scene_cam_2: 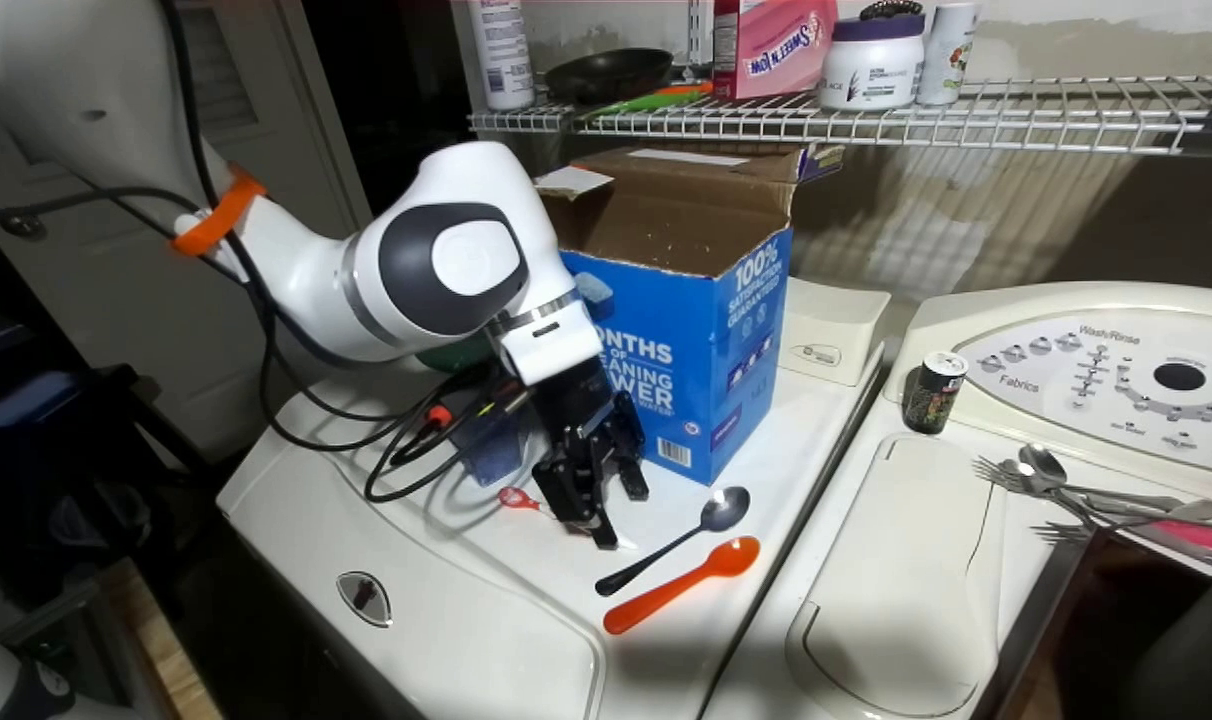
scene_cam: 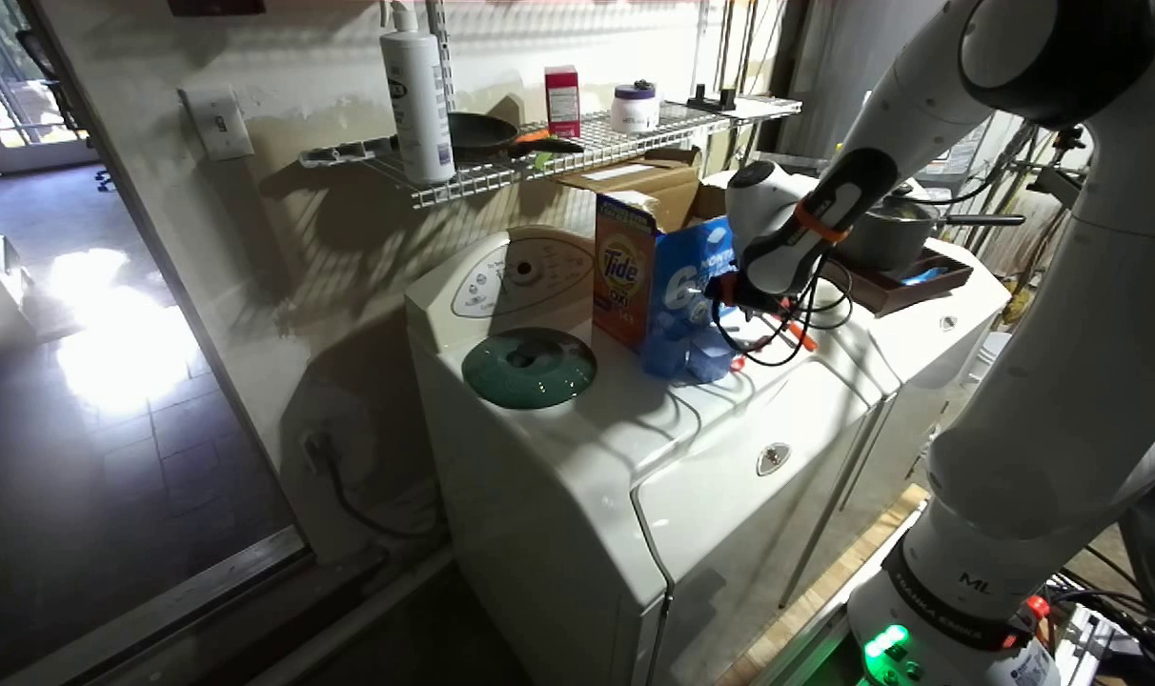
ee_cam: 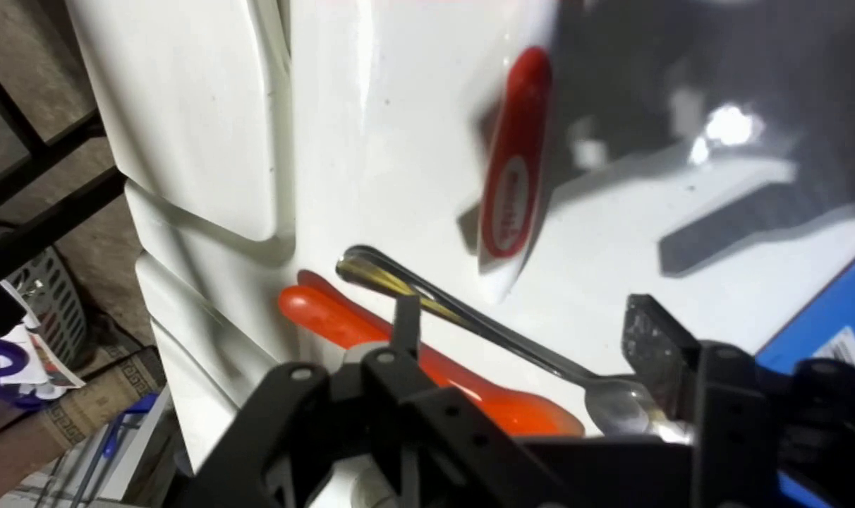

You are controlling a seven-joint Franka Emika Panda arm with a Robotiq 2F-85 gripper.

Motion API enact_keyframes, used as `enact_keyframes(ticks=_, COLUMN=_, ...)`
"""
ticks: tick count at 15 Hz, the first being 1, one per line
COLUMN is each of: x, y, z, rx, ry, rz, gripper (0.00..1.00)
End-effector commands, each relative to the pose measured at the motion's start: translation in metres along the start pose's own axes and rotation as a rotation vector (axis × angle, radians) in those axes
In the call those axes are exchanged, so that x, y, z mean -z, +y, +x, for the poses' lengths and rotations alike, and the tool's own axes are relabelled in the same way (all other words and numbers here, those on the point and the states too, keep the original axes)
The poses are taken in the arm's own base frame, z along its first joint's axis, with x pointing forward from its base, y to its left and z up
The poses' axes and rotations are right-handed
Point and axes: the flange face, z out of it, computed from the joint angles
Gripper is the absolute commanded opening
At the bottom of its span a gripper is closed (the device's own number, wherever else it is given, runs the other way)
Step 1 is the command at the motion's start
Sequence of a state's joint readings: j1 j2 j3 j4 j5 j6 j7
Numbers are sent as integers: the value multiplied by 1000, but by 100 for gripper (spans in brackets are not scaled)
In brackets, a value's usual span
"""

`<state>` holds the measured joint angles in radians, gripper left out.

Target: Use the pink and white spoon to some of the contents of the blue box into the blue cup on the right

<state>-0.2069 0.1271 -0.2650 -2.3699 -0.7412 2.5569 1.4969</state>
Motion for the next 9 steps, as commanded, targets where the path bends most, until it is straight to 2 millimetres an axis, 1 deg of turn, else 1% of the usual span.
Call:
enact_keyframes(ticks=1, x=37, y=5, z=22, rx=9, ry=80, rz=29, gripper=100)
enact_keyframes(ticks=6, x=100, y=17, z=50, rx=86, ry=229, rz=43, gripper=100)
enact_keyframes(ticks=9, x=139, y=25, z=58, rx=111, ry=274, rz=60, gripper=100)
